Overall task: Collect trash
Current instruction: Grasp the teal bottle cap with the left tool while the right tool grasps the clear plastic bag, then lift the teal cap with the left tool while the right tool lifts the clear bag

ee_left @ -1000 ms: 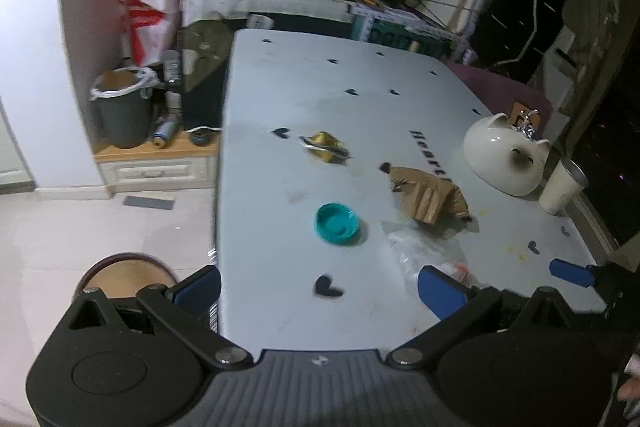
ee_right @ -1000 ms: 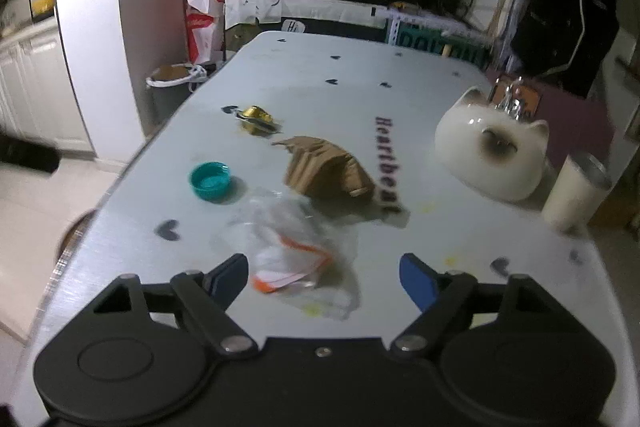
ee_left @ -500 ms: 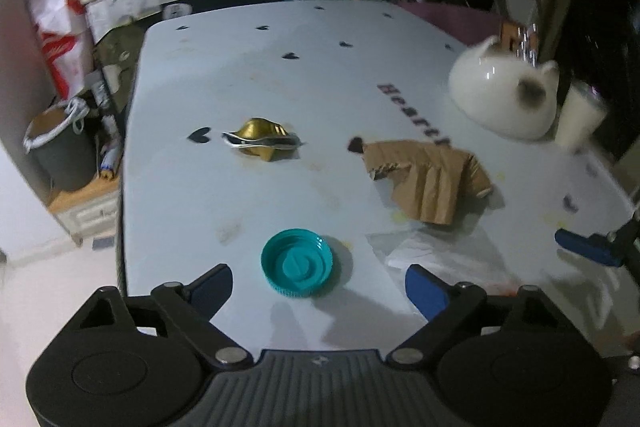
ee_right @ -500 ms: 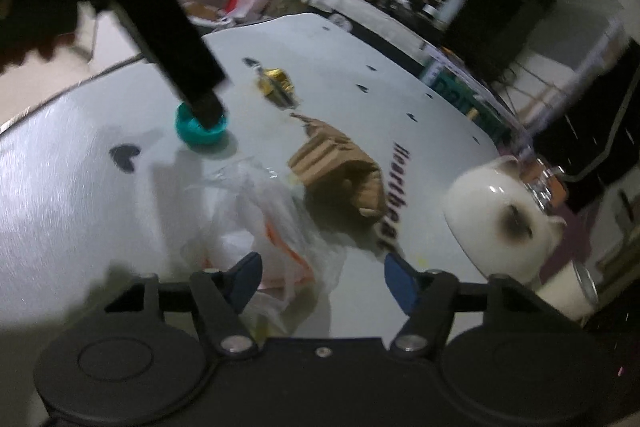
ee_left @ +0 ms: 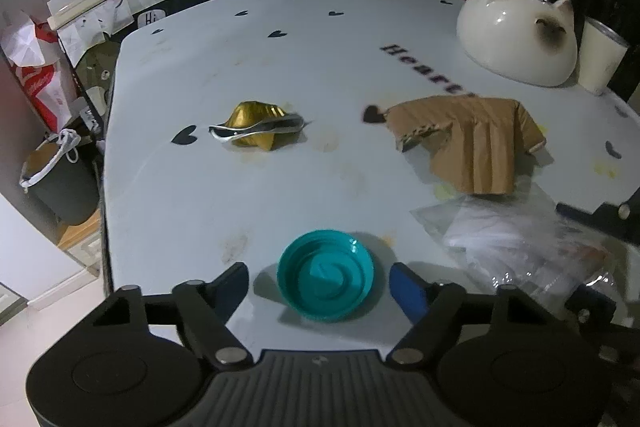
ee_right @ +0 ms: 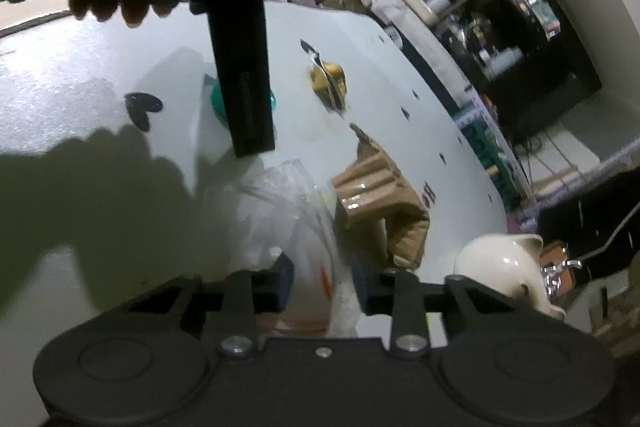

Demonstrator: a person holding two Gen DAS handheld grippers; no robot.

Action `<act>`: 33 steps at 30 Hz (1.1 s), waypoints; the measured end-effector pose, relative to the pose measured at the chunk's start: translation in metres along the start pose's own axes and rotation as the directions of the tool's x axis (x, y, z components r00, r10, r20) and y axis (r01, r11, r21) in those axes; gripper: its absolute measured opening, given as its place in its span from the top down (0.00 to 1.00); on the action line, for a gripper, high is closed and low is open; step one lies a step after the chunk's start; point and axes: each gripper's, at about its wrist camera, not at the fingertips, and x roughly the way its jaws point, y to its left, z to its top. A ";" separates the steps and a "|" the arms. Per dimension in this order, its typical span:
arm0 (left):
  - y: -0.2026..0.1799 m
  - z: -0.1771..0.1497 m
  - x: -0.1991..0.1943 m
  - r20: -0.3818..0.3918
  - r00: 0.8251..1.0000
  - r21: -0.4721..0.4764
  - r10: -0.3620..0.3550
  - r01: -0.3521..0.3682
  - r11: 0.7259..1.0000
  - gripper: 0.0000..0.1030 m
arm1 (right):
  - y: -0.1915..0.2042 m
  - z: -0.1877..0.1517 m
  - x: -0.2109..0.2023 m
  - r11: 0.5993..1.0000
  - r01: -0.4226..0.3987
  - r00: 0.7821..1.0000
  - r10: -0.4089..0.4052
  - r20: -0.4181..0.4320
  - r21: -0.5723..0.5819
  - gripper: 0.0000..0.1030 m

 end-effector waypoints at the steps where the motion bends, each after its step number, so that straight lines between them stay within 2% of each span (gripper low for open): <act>1: 0.000 0.000 0.000 0.001 1.000 0.000 -0.008 0.008 1.000 0.27 | 0.000 0.000 0.000 1.000 -0.006 1.000 0.006 -0.005 0.010 0.75; 3: -0.001 0.002 0.001 0.003 1.000 0.005 -0.014 0.014 1.000 0.30 | -0.002 0.001 -0.001 0.999 -0.020 1.000 0.020 -0.015 0.029 0.76; 5: 0.000 0.004 0.001 0.006 1.000 -0.002 -0.018 0.018 1.000 0.47 | -0.004 0.001 -0.004 0.998 -0.036 0.999 0.038 -0.021 0.060 0.80; 6: -0.001 0.005 0.001 0.003 1.000 -0.006 -0.015 0.015 1.000 0.50 | -0.006 0.001 -0.006 0.996 -0.045 0.999 0.047 -0.019 0.083 0.81; 12: -0.004 -0.001 -0.007 -0.026 1.000 -0.034 -0.010 0.009 0.999 0.51 | -0.017 -0.005 -0.018 0.974 -0.067 0.995 0.081 -0.055 0.217 0.86; 19: -0.004 -0.018 -0.044 -0.025 1.000 -0.100 -0.001 -0.002 0.995 0.51 | -0.031 -0.012 -0.037 0.928 -0.081 0.991 0.115 -0.072 0.363 0.90; 22: -0.005 -0.025 -0.064 -0.011 1.000 -0.133 0.008 -0.010 0.991 0.51 | -0.037 -0.014 -0.049 0.895 -0.103 0.986 0.148 -0.071 0.435 0.91; 30: -0.004 -0.039 -0.123 0.036 0.999 -0.201 0.037 -0.029 0.979 0.51 | -0.063 -0.021 -0.080 0.743 -0.150 0.973 0.229 -0.038 0.652 0.92; 33: -0.002 -0.044 -0.142 0.040 0.998 -0.247 0.044 -0.033 0.968 0.51 | -0.066 -0.021 -0.093 0.715 -0.149 0.971 0.235 -0.034 0.683 0.92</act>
